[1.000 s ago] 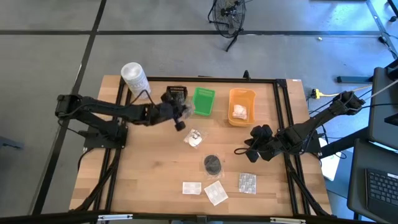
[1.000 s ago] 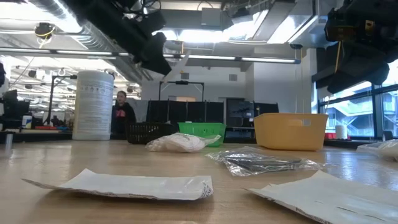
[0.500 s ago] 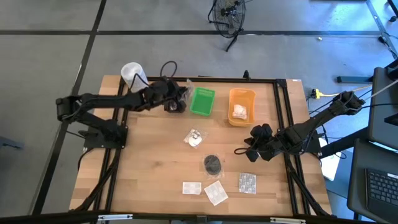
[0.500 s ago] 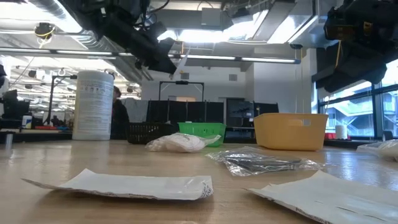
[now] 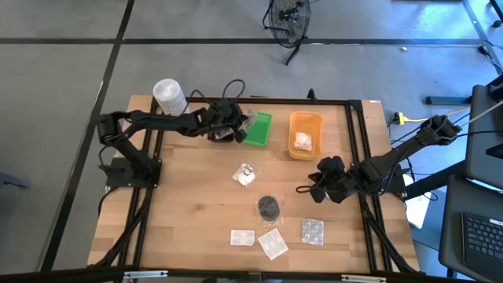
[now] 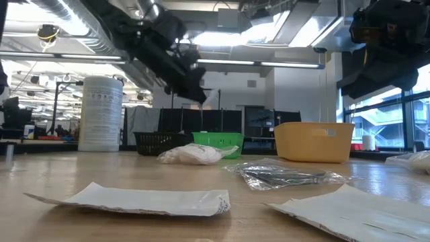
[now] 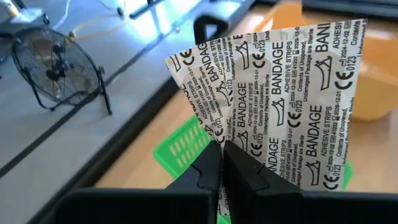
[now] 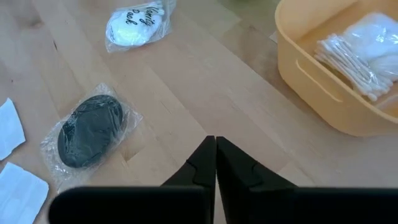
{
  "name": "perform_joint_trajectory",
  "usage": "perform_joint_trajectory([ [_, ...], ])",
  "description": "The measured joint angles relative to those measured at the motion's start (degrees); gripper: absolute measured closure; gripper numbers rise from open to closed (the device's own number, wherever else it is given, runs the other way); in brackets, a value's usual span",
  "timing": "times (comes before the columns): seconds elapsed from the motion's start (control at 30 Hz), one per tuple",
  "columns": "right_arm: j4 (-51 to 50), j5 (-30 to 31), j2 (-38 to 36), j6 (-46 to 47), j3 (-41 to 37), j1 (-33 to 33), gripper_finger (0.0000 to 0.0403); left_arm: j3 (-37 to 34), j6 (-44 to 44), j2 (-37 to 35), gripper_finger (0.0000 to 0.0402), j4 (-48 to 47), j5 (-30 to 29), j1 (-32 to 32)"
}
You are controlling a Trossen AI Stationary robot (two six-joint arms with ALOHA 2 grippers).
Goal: Pick & Place Travel size toiletries
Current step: Put the white bandage pack into the green bin, then put the white cotton pack into the yellow bin
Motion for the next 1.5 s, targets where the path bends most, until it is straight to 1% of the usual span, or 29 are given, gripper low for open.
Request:
perform_joint_trajectory([
  [0.13,0.01,-0.01,0.0,0.03,0.0,0.0,0.0398,-0.01,-0.09,3.37,0.0395,1.89,0.09,0.0],
  [0.33,0.01,-0.04,0.0,0.15,-0.01,0.0,0.038,0.0,-0.74,7.06,0.0387,6.06,1.67,-0.03],
  [0.43,0.01,-0.16,0.0,0.22,-0.01,0.0,0.038,0.04,-1.27,7.92,0.0379,6.1,1.66,-0.02],
  [0.7,0.01,-0.2,0.0,0.17,0.0,0.0,0.0399,0.04,-1.25,8.24,0.0349,6.12,1.2,-0.02],
  [0.97,0.01,-0.2,0.0,0.15,-0.01,0.0,0.0379,0.02,-0.83,8.17,0.0309,6.08,1.16,-0.02],
  [1.13,0.01,-0.2,0.0,0.2,0.0,0.0,0.0385,0.02,-0.7,8.16,0.0287,6.16,1.2,-0.07],
  [1.33,0.01,-1.39,0.0,1.62,-0.01,0.0,0.0399,-0.03,-0.7,5.76,0.0277,6.08,1.6,-0.04],
  [1.43,0.01,-3.07,0.0,2.81,-0.02,0.0,0.0392,-0.03,-0.12,2.45,0.0277,2.81,2.54,-0.51],
  [1.5,0.01,-3.41,0.0,3.48,0.0,0.0,0.039,-0.03,1.43,-0.46,0.0277,-1.39,2.89,-1.14],
])
